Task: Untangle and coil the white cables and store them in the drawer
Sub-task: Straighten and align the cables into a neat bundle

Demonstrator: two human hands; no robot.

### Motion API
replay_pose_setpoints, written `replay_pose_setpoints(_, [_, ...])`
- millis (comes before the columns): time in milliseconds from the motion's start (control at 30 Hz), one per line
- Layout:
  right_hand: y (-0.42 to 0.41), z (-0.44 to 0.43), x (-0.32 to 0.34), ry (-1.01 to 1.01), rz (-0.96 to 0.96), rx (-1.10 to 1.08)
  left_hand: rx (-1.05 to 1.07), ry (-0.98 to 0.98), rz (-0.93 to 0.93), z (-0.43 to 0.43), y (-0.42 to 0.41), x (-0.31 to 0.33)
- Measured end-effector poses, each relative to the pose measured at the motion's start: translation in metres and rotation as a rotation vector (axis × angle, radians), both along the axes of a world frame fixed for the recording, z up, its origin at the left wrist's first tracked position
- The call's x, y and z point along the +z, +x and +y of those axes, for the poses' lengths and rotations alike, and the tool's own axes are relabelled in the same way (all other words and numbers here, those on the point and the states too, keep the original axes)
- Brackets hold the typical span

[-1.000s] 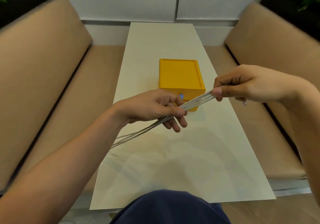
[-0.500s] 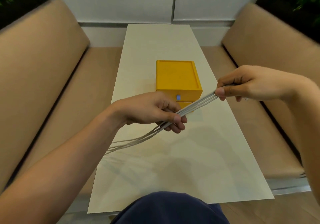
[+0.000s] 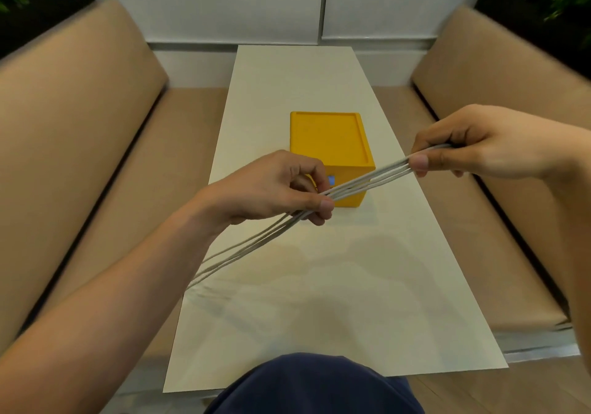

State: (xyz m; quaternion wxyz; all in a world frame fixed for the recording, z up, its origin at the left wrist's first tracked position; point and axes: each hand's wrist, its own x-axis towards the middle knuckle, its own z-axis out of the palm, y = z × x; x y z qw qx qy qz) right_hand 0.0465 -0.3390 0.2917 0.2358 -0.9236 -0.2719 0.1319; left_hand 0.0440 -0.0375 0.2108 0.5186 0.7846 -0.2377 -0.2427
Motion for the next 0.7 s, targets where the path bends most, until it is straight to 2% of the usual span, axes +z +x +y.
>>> replay_pose_setpoints(133, [0.001, 0.001, -0.001, -0.007, -0.033, 0.012, -0.112, -0.021, 0.155, 0.005, 0.000, -0.002])
replay_pose_setpoints(267, [0.004, 0.004, -0.009, -0.038, -0.035, -0.007, -0.117, 0.083, 0.085, 0.004, 0.002, -0.010])
replay_pose_setpoints(400, [0.013, 0.003, -0.031, -0.239, 0.096, -0.137, 0.024, 0.030, 0.037, 0.001, 0.005, -0.013])
replay_pose_setpoints(467, [0.013, 0.016, -0.045, -0.380, 0.119, -0.107, 0.033, 0.070, 0.036, -0.005, 0.003, -0.016])
replay_pose_setpoints(500, [0.011, 0.026, -0.052, -0.387, 0.077, -0.063, 0.025, 0.094, 0.033, -0.008, 0.002, -0.018])
replay_pose_setpoints(567, [0.001, 0.051, -0.059, -0.224, 0.108, 0.043, 0.010, 0.128, 0.026, -0.012, 0.001, -0.018])
replay_pose_setpoints(633, [-0.007, 0.066, -0.065, 0.018, 0.295, 0.082, 0.003, 0.137, 0.021, -0.010, -0.001, -0.015])
replay_pose_setpoints(700, [-0.009, 0.072, -0.070, 0.095, 0.301, 0.042, 0.006, 0.114, 0.048, -0.006, -0.004, -0.015])
